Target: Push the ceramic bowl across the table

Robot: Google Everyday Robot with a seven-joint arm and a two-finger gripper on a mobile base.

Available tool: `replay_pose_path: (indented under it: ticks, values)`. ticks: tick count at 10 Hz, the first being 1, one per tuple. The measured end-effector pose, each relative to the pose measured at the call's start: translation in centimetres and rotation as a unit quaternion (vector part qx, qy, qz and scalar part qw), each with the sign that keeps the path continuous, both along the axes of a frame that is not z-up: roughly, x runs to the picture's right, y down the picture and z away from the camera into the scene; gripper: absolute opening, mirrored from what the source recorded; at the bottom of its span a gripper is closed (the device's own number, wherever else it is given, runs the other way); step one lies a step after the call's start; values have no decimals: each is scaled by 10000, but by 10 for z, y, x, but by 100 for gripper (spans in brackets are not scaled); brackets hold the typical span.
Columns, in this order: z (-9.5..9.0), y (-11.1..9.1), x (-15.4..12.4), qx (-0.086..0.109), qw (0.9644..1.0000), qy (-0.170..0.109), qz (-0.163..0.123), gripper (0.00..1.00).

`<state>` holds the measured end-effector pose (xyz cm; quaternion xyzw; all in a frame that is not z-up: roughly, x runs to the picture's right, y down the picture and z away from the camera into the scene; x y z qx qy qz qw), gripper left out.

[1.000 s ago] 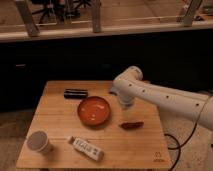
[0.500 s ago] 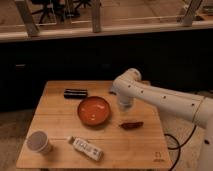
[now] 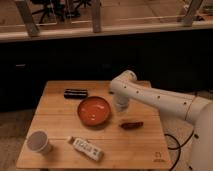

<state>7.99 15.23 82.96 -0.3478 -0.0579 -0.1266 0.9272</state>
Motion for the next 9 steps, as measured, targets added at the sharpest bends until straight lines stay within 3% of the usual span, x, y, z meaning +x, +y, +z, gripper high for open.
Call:
replay_pose_path:
  ticks: [9]
  values:
    - [18,8,-30,-279,9980,-338,-458,0]
